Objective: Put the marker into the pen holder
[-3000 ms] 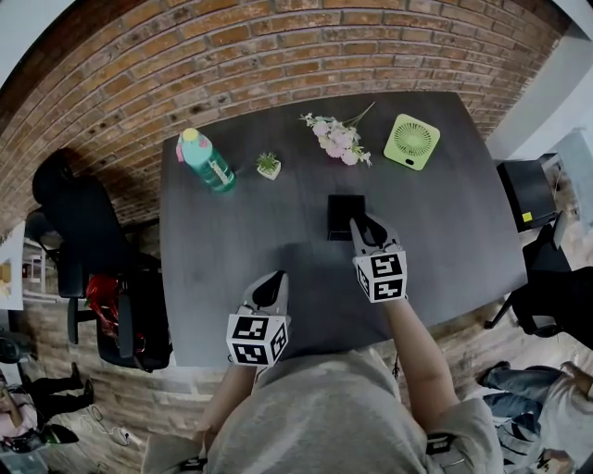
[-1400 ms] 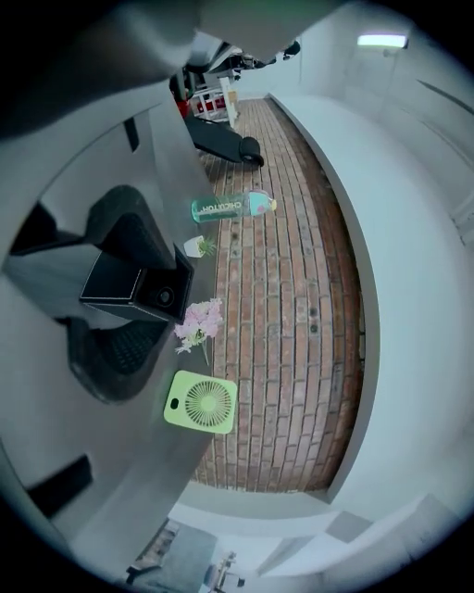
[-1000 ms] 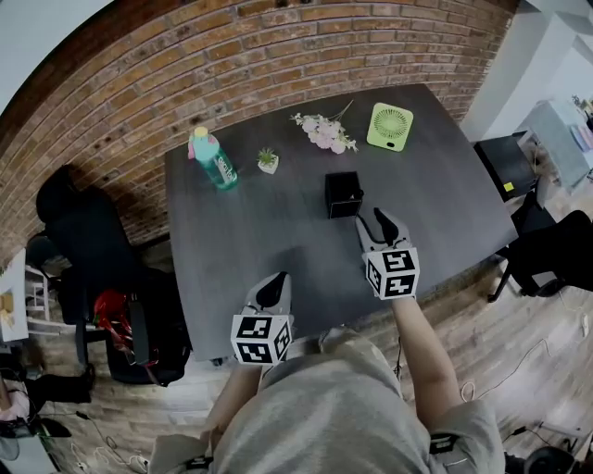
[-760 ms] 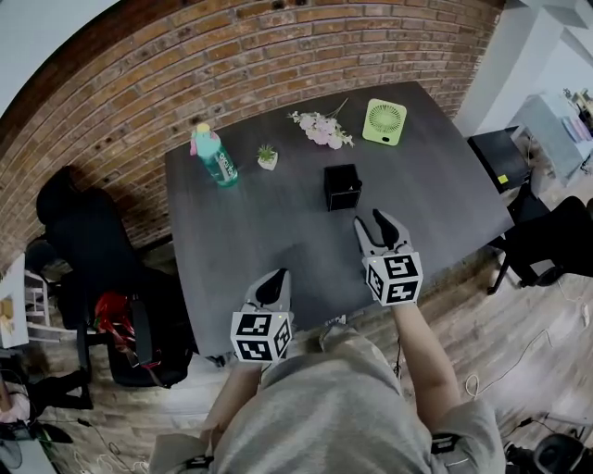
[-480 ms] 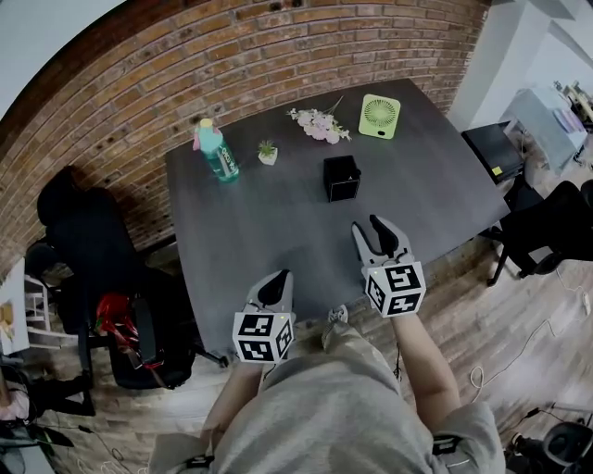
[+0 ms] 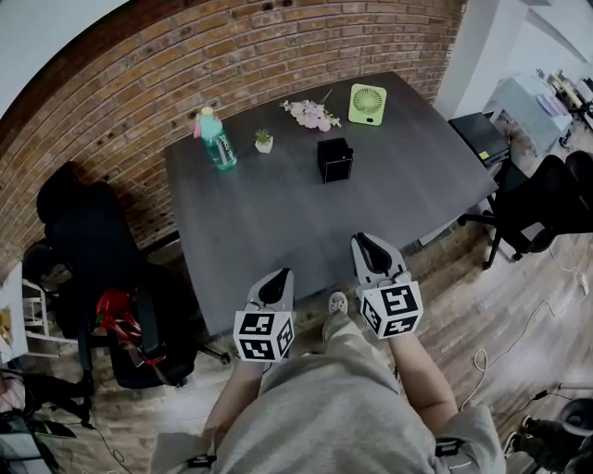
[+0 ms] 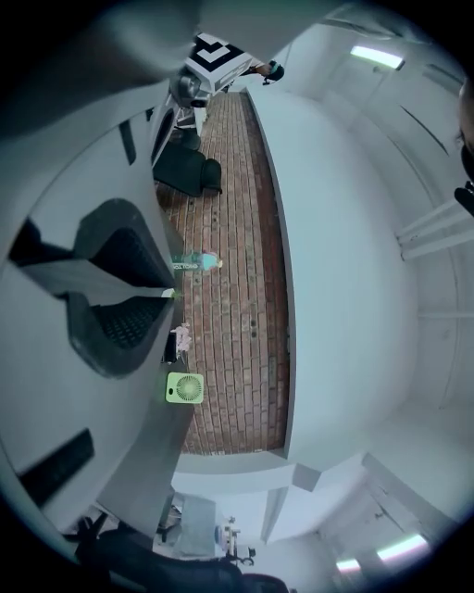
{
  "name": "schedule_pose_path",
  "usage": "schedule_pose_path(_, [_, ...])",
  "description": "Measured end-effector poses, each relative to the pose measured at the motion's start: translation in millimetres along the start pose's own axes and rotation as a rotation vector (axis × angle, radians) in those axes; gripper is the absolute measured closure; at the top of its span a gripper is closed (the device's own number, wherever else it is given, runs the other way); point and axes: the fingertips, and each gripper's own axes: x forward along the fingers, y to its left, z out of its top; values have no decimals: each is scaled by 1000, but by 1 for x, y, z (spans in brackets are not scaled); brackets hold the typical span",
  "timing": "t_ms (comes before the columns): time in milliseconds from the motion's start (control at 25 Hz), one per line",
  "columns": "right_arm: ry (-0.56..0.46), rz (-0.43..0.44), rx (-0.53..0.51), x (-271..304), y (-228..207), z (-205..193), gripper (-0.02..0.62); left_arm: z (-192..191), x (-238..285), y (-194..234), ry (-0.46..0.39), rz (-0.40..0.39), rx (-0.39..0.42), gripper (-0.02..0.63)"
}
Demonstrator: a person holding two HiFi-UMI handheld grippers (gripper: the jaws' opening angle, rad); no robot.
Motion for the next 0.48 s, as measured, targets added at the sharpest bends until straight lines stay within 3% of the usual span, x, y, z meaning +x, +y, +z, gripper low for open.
schedule_pose_path(480, [-28,17,2,-77,51,-3,592,-23,-60,-32,-25,-15,-3,586])
